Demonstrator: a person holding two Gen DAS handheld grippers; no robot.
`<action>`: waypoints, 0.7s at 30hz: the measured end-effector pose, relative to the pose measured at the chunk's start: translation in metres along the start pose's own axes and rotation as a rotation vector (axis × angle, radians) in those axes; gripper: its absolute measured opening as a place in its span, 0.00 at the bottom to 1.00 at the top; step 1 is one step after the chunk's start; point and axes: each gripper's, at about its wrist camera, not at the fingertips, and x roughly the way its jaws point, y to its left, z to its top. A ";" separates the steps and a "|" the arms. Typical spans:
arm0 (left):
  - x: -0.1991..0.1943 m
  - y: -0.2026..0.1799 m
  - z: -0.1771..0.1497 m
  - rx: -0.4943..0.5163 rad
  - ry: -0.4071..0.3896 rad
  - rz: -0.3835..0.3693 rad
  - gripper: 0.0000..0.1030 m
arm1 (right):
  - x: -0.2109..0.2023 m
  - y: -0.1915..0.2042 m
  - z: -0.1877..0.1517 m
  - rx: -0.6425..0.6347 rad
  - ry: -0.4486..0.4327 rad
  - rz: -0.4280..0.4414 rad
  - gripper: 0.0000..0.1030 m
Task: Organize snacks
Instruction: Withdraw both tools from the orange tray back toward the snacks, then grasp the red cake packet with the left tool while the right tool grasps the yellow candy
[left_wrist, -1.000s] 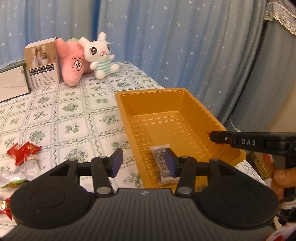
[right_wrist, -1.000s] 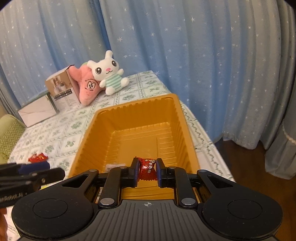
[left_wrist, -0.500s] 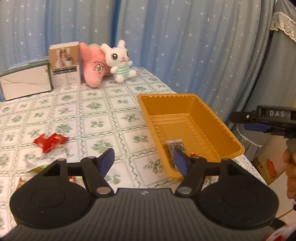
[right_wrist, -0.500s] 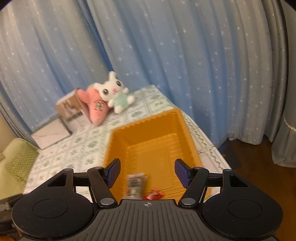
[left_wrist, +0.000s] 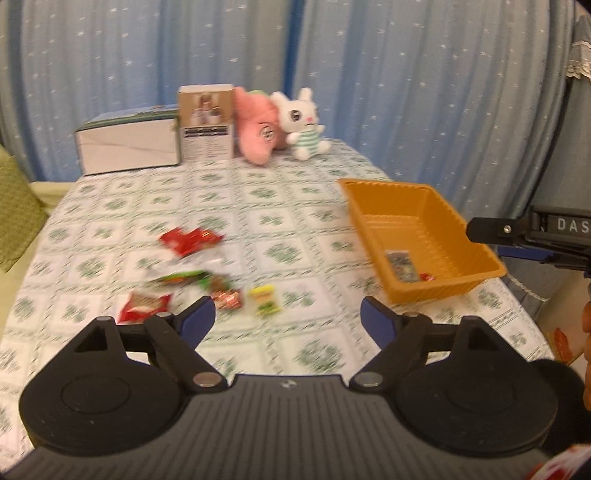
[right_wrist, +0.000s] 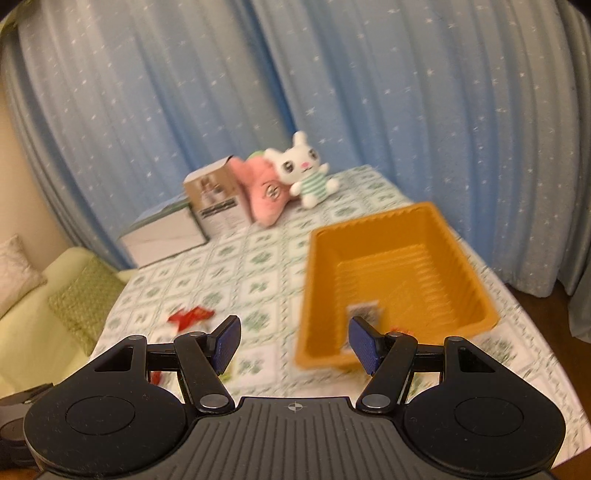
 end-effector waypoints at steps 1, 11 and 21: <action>-0.003 0.005 -0.003 -0.006 0.001 0.010 0.86 | 0.001 0.004 -0.004 -0.004 0.007 0.001 0.63; -0.009 0.057 -0.019 -0.074 0.015 0.090 0.87 | 0.021 0.036 -0.034 -0.069 0.079 0.024 0.63; 0.010 0.091 -0.016 -0.060 0.033 0.137 0.87 | 0.052 0.057 -0.045 -0.131 0.117 0.045 0.63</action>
